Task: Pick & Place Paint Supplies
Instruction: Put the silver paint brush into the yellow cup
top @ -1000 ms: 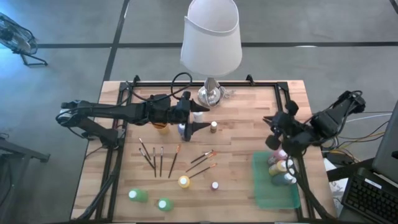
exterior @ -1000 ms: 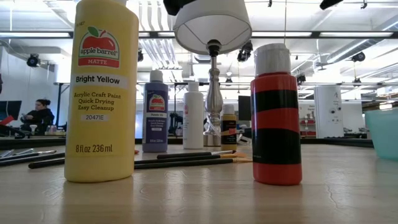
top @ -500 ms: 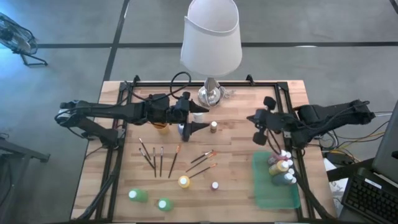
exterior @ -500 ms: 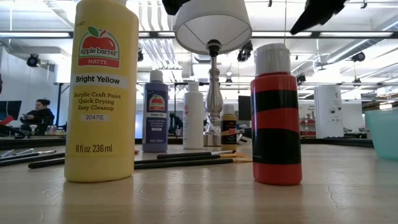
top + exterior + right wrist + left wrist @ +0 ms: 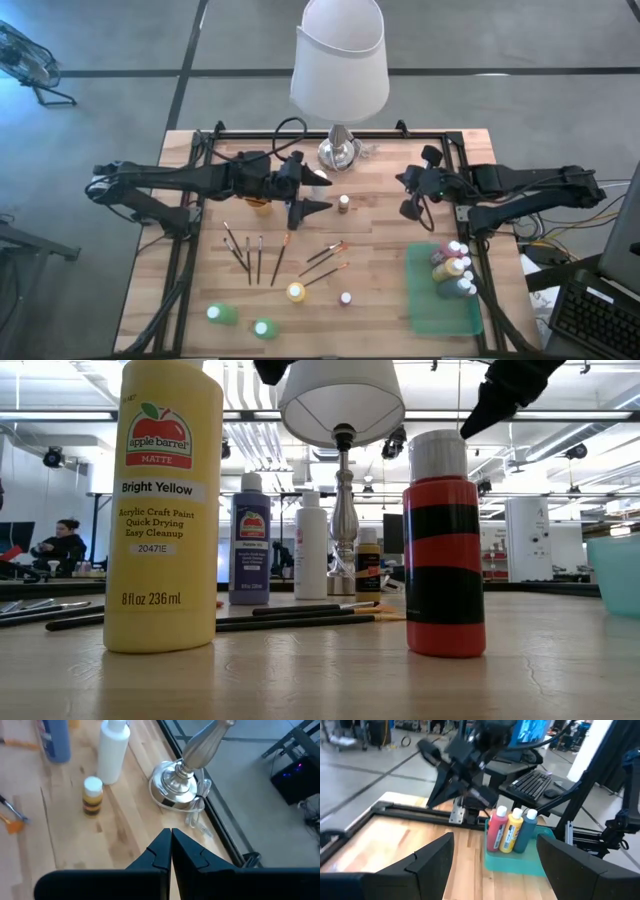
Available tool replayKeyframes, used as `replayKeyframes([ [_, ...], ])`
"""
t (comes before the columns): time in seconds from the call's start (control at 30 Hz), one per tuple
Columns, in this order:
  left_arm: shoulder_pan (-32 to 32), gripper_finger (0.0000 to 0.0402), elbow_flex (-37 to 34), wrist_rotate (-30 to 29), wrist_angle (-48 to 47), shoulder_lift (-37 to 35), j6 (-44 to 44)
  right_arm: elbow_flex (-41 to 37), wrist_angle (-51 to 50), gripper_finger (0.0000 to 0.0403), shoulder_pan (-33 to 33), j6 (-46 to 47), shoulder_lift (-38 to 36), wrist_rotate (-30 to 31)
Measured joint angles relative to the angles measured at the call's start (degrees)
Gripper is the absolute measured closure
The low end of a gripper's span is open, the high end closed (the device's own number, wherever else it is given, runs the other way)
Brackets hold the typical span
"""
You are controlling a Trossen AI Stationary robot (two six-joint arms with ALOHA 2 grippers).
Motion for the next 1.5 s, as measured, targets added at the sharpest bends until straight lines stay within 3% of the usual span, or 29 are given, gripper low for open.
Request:
replayKeyframes([
  [0.1,-0.01,0.0113,0.0,-0.64,-1.85,-0.54,-0.19,0.39,0.18,0.0394,0.04,4.05,-0.06,0.0],
  [0.27,-0.01,0.0113,0.0,-1.86,-6.85,-2.83,-0.59,-0.64,4.93,0.0394,0.02,3.14,0.12,-0.93],
  [0.53,0.01,0.0113,0.0,-13.61,-18.52,-10.3,2.48,-1.14,11.51,0.0392,-0.55,-5.49,8.04,-18.7],
  [0.87,0.01,0.0113,-0.02,-14.36,-24.88,-17.18,2.61,-1.14,17.39,0.0314,-0.32,-5.28,18.55,-31.48],
  [1.17,0.01,0.0113,-0.04,-18.02,-29.17,-20.95,5.8,-1.14,25.31,0.0255,1.5,-10.37,27.22,-32.13],
  [1.5,0.01,0.0113,-0.07,-18.79,-32.56,-21.24,6.5,-1.12,29.64,0.0243,2.06,-11.9,37.22,-32.06],
])
